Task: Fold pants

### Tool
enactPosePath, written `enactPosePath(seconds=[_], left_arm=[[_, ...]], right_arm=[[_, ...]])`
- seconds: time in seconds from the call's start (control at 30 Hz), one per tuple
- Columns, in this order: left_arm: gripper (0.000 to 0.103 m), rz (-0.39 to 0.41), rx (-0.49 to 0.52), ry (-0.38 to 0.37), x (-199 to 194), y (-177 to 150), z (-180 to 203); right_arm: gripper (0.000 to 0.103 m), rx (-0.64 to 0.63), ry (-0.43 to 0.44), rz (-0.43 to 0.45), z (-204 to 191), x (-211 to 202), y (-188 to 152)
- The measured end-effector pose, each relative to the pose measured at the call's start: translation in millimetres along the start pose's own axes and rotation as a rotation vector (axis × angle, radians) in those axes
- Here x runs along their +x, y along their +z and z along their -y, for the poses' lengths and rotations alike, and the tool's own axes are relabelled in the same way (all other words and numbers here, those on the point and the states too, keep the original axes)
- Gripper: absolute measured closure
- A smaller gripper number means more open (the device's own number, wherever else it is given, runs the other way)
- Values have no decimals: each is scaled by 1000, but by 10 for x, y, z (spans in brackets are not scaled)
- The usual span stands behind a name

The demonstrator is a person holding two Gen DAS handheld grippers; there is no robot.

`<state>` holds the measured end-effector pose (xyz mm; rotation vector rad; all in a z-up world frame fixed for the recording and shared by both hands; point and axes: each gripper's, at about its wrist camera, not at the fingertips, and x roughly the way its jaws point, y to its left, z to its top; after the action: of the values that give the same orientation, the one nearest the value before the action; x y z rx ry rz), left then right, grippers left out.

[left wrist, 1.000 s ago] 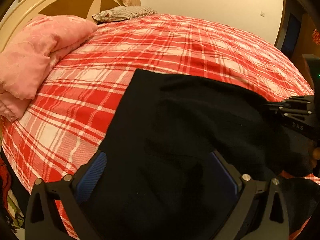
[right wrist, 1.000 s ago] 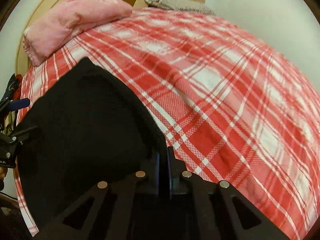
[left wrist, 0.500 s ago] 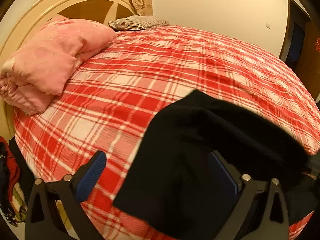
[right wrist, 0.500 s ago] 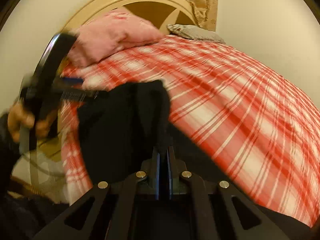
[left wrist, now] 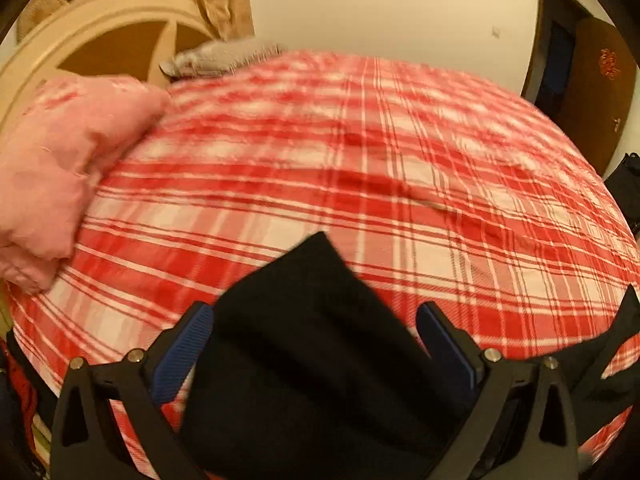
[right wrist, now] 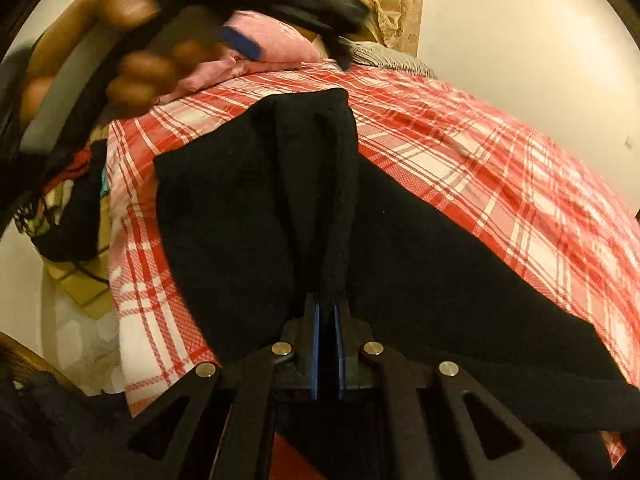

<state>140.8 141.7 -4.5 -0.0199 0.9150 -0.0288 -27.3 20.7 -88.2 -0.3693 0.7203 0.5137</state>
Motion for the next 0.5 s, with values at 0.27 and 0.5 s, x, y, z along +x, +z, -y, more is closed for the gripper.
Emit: enactPosePath(seconds=[0.27, 0.5], left_arm=[[3, -146, 37, 58, 492, 27, 374], [61, -234, 13, 84, 672, -66, 241]], right_arm=[[97, -103, -102, 35, -155, 24, -53], [97, -76, -103, 64, -84, -38, -58]])
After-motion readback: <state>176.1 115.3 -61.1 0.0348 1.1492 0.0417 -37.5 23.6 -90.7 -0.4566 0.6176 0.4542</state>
